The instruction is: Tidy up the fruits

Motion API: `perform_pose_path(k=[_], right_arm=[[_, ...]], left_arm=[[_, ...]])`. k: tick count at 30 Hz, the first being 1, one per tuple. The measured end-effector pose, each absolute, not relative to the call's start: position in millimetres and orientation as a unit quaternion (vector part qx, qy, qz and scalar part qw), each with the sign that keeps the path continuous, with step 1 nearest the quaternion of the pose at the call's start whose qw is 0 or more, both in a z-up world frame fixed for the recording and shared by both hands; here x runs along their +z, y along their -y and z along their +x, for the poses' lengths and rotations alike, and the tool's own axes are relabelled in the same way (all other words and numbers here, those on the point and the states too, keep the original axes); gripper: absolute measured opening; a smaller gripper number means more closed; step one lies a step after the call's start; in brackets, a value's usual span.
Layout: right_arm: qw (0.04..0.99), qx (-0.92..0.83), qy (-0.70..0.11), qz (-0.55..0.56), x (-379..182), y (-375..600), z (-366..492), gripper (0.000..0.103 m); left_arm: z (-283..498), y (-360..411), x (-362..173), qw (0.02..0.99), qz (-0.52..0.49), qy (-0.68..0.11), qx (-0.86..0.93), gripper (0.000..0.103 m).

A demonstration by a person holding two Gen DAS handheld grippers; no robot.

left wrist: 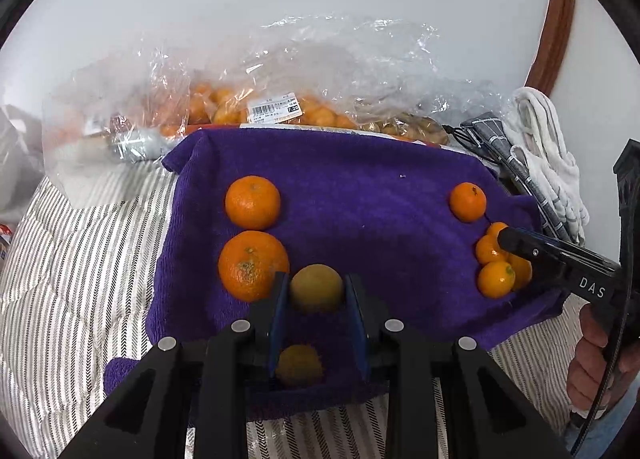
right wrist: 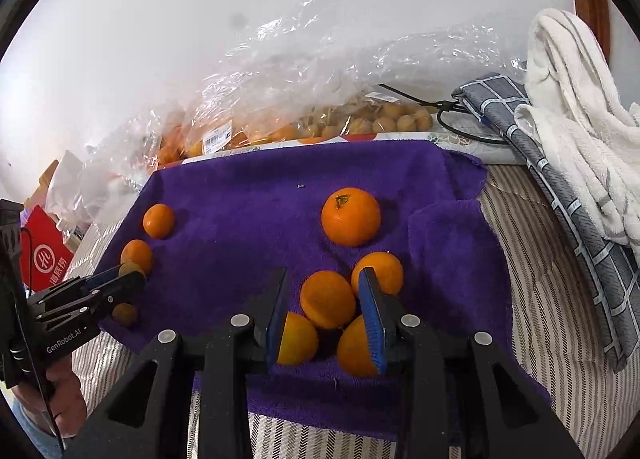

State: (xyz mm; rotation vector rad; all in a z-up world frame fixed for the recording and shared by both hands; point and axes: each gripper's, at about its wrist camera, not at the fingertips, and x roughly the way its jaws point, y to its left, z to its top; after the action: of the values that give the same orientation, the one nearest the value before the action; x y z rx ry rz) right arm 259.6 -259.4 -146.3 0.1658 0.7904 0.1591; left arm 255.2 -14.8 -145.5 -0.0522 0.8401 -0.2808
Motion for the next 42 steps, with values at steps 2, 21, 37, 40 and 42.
perform_pose_path(k=[2,21,37,40,42], right_arm=[[0.917,0.074,-0.385,0.077,-147.1,258.9,260.1,0.035],[0.937,-0.003,-0.346,0.044,-77.4,272.8,153.0,0.055],[0.953,0.006,-0.301,0.023,-39.2,267.6,41.9,0.095],[0.955,0.006,-0.296,0.031,-34.3,267.3,23.2,0.098],[0.956,0.007,-0.29,0.03,-30.0,265.5,10.2,0.099]], left_arm=[[254.9,15.4,-145.1,0.904,-0.021,-0.405,-0.135,0.027],[190.8,-11.6,-75.7,0.928,-0.065,-0.341,-0.135,0.066],[67.5,-0.6,-21.5,0.942,-0.041,-0.316,-0.107,0.081],[47.2,2.6,-12.2,0.947,-0.034,-0.305,-0.097,0.084],[35.3,5.3,-4.6,0.949,-0.03,-0.299,-0.099,0.086]])
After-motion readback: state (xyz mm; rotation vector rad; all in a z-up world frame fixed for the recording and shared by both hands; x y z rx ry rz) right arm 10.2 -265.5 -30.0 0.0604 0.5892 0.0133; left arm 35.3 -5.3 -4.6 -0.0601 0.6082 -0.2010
